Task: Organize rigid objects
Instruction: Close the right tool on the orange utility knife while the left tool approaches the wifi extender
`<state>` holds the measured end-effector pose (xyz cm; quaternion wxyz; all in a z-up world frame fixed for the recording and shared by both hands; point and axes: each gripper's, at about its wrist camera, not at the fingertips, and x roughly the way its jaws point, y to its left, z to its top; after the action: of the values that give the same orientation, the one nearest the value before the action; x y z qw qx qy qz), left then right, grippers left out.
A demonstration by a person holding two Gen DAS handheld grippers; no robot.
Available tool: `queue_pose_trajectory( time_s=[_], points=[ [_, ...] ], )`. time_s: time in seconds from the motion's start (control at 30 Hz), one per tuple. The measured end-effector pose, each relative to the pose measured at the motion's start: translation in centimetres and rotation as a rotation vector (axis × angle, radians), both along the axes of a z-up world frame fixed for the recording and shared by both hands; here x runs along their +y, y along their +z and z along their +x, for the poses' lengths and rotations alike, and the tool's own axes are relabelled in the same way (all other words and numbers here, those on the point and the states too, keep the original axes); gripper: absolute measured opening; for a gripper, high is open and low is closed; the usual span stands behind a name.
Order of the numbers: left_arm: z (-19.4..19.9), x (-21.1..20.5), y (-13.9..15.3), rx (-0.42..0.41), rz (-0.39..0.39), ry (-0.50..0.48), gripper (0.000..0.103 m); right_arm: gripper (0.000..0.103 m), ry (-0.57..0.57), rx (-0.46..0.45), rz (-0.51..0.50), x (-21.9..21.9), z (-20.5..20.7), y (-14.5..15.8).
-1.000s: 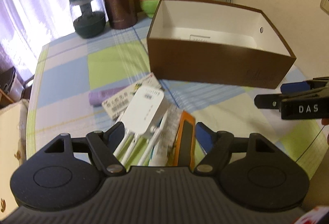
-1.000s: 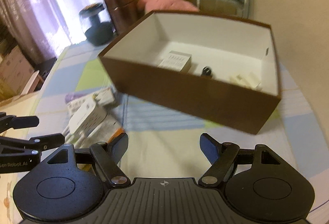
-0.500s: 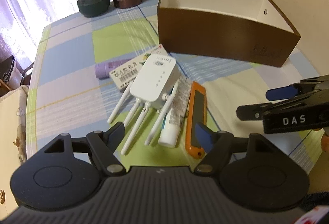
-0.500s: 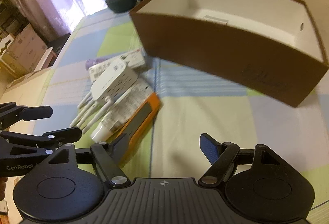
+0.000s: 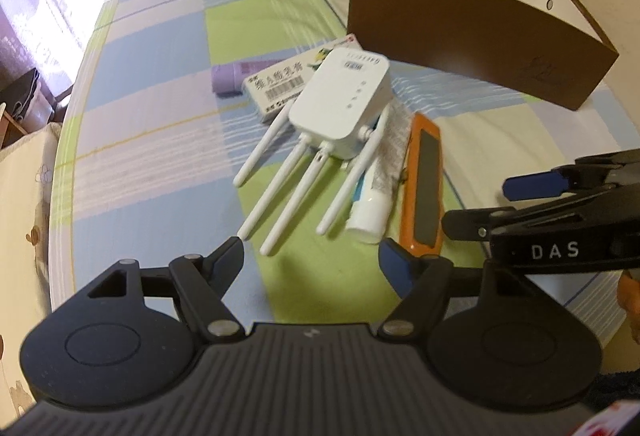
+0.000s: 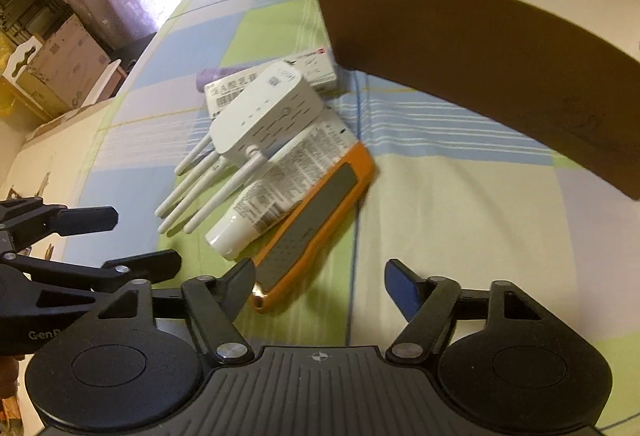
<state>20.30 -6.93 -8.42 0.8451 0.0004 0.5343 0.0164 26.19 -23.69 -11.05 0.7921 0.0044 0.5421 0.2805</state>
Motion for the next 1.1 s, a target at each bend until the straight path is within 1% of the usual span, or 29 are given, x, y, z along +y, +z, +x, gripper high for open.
queue_pose_trajectory(
  time_s=[0.23,0.33,0.63,0.8,0.87,1.03,1.1],
  points=[
    [-0.3,1.2,-1.1,0.022,0.003,0.023,0.071,0.051,-0.012,0.024,0.001,1.3,0.1,-1.2],
    [-0.3,1.8,-1.3,0.026,0.007,0.031,0.071,0.049,-0.013,0.024,-0.005,1.9,0.3,-1.6],
    [-0.5,3.0,-1.6,0.027,-0.002,0.033,0.071,0.045,-0.013,-0.012,-0.039,3.7,0.8,-2.6],
    [-0.6,3.2,-1.8,0.031,-0.01,0.021,0.071,0.039,-0.01,-0.013,-0.06,3.4,0.6,-2.3],
    [-0.5,3.3,-1.9,0.031,-0.013,0.017,0.071,0.035,-0.009,-0.007,-0.073,3.1,0.5,-2.0],
    [-0.2,3.2,-1.9,0.026,-0.021,0.005,0.071,0.032,-0.016,-0.006,-0.14,1.8,0.0,-1.5],
    [-0.1,3.2,-1.9,0.024,-0.026,-0.003,0.071,0.032,-0.019,-0.005,-0.122,1.3,-0.2,-1.4]
  ],
)
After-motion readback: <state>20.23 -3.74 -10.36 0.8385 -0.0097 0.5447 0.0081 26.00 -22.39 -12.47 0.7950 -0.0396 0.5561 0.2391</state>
